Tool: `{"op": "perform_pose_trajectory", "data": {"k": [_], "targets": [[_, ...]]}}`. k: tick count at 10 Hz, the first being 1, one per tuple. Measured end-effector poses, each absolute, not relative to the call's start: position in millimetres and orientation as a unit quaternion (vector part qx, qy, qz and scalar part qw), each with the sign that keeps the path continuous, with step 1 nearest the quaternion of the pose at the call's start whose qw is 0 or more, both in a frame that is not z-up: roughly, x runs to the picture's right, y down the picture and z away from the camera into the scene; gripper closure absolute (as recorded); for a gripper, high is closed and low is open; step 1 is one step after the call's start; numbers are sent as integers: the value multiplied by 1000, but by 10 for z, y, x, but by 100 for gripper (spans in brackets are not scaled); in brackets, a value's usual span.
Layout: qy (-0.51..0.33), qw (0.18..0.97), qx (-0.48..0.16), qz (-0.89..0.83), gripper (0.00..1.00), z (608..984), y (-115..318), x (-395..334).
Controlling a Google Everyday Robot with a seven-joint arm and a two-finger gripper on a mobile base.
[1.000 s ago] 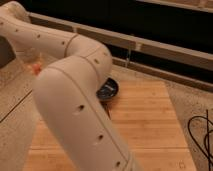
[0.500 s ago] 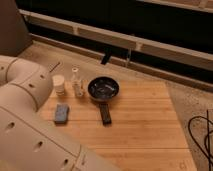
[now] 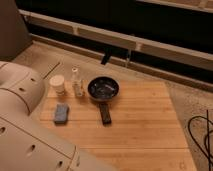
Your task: Drag the pepper across the table
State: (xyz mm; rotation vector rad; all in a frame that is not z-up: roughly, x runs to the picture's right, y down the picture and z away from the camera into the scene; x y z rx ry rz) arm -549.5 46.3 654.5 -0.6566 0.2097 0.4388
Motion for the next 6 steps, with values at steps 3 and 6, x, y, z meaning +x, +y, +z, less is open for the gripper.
{"op": "perform_pose_trajectory", "data": {"k": [3, 6], "targets": [[102, 918, -319, 213, 24, 6547, 463, -5494], [102, 918, -319, 213, 20, 6547, 462, -5494]]}}
